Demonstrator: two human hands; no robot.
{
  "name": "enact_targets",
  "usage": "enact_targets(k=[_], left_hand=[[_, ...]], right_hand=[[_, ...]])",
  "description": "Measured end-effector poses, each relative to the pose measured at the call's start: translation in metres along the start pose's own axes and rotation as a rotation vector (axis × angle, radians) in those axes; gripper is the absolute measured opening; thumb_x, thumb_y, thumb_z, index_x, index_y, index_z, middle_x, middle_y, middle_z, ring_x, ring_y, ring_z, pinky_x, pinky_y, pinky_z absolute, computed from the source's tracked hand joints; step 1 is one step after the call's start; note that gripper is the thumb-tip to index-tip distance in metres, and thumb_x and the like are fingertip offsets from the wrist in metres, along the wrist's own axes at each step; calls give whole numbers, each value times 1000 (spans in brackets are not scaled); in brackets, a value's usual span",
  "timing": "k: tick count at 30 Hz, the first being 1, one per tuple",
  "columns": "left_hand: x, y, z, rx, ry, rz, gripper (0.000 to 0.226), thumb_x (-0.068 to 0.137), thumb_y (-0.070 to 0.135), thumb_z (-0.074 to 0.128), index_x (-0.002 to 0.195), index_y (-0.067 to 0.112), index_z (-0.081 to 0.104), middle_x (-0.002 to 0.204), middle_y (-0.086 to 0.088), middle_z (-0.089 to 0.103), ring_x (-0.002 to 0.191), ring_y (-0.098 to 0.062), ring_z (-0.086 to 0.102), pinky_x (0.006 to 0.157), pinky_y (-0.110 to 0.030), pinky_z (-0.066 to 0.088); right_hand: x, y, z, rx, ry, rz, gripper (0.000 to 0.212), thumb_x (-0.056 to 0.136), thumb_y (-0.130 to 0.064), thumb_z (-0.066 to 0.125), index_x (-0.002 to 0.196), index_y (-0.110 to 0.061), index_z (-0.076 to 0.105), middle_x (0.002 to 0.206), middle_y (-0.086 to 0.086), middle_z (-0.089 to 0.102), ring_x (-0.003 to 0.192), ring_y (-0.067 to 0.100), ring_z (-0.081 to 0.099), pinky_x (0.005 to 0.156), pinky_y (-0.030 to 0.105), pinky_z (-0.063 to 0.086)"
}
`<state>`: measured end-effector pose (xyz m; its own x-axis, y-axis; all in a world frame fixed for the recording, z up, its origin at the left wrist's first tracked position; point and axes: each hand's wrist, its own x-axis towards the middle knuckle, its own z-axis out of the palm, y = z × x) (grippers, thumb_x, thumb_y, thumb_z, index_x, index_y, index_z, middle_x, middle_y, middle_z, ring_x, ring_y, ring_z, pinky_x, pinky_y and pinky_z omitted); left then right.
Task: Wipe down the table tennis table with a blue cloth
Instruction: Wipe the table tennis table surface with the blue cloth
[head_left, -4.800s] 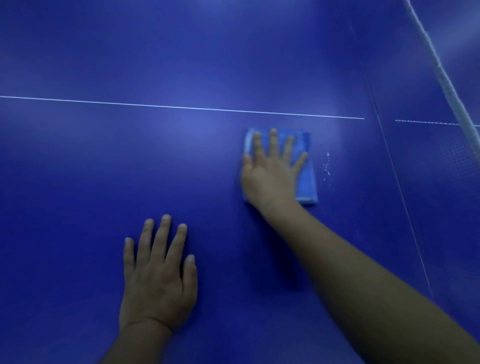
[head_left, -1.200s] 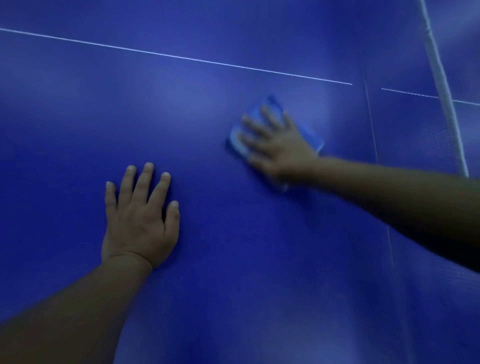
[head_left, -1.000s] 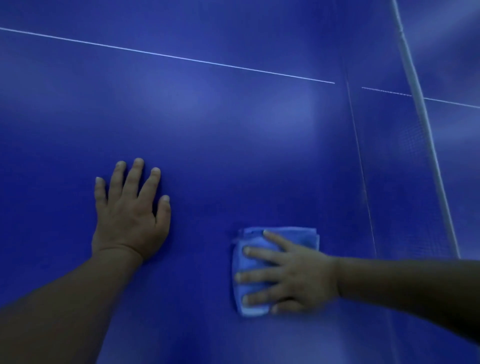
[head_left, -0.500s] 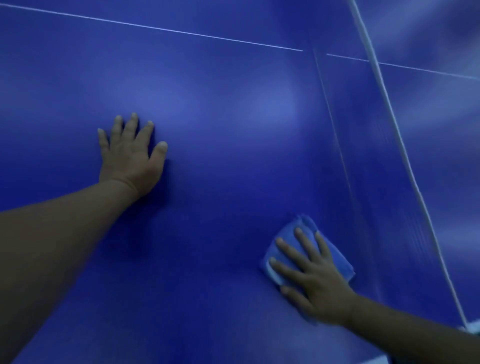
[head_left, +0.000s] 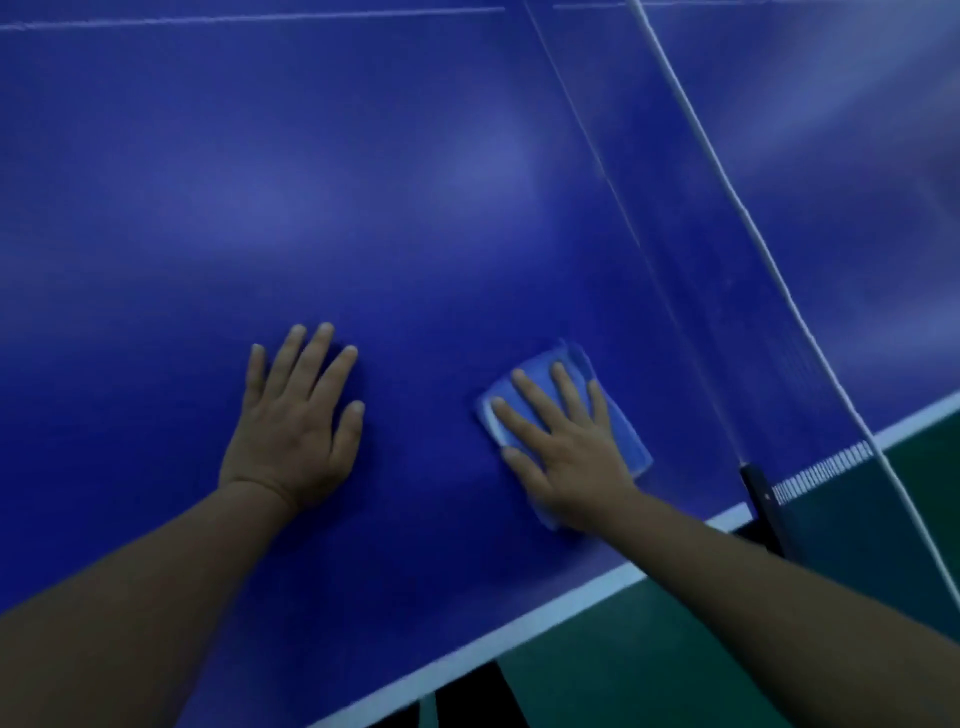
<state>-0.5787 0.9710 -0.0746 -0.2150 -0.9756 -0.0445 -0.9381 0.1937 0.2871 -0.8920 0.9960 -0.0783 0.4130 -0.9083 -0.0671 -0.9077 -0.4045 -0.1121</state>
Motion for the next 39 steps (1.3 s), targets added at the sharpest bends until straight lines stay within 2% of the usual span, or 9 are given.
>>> enact_targets(k=[3, 9, 12, 15, 19, 26, 31, 33, 39], left_hand=[[1, -2, 1, -3, -8, -1, 68, 95, 49, 25, 150, 12, 40, 162, -9, 25, 152, -26, 10, 123, -48, -2], [1, -1, 2, -52, 24, -7, 67, 96, 48, 22, 150, 13, 38, 162, -9, 25, 152, -26, 9, 123, -48, -3], [0, -3, 1, -98, 65, -30, 66, 99, 48, 21, 154, 14, 28, 164, -8, 19, 153, -25, 4, 122, -47, -7], [-1, -3, 2, -83, 41, -13, 66, 100, 51, 18, 153, 14, 33, 164, -7, 21, 153, -25, 6, 122, -48, -6], [1, -2, 2, -45, 25, -2, 66, 100, 51, 18, 148, 13, 41, 162, -8, 26, 152, -28, 10, 123, -50, -2], [-1, 0, -1, -58, 21, -16, 65, 100, 49, 17, 149, 14, 41, 162, -8, 25, 152, -27, 9, 123, -49, -2], [-1, -2, 0, -68, 18, -20, 67, 100, 50, 16, 149, 13, 40, 162, -9, 25, 152, -27, 10, 123, -49, -2], [-1, -1, 0, -59, 15, -28, 67, 99, 50, 16, 150, 12, 40, 162, -10, 25, 152, -28, 9, 123, -49, -2], [0, 2, -3, -35, -6, -35, 68, 99, 50, 16, 150, 13, 38, 163, -9, 23, 152, -27, 7, 123, -47, -4]], right_hand=[[-16, 35, -12, 21, -59, 95, 55, 99, -60, 30, 152, -45, 28, 164, -9, 23, 153, 32, 13, 115, 64, 15], [117, -1, -14, 133, 1, 503, 55, 101, -58, 28, 154, -48, 20, 167, -13, 7, 153, 29, -5, 118, 64, -4], [110, -56, -2, 111, 57, 386, 54, 100, -56, 30, 152, -45, 30, 166, -9, 18, 153, 34, 4, 116, 68, 2], [11, -96, 10, 74, 31, 111, 51, 103, -54, 33, 152, -42, 34, 165, -6, 23, 153, 36, 7, 116, 68, 7], [-77, -55, 5, 32, -44, -9, 49, 103, -55, 35, 150, -42, 38, 163, -5, 27, 153, 35, 13, 116, 67, 13], [43, -61, 3, 108, -6, 686, 57, 103, -55, 23, 157, -42, 12, 168, -9, 2, 153, 34, -9, 117, 65, -7], [15, -150, 20, 97, 46, 399, 54, 103, -53, 24, 155, -38, 27, 166, -2, 19, 153, 38, 2, 116, 68, 4], [-22, -132, 24, 78, 44, 388, 53, 102, -52, 26, 152, -38, 34, 164, -3, 25, 153, 36, 8, 117, 68, 7], [-99, -6, 2, 120, 2, 1095, 58, 101, -53, 17, 157, -39, 16, 168, -7, 8, 154, 31, -2, 119, 64, 1]])
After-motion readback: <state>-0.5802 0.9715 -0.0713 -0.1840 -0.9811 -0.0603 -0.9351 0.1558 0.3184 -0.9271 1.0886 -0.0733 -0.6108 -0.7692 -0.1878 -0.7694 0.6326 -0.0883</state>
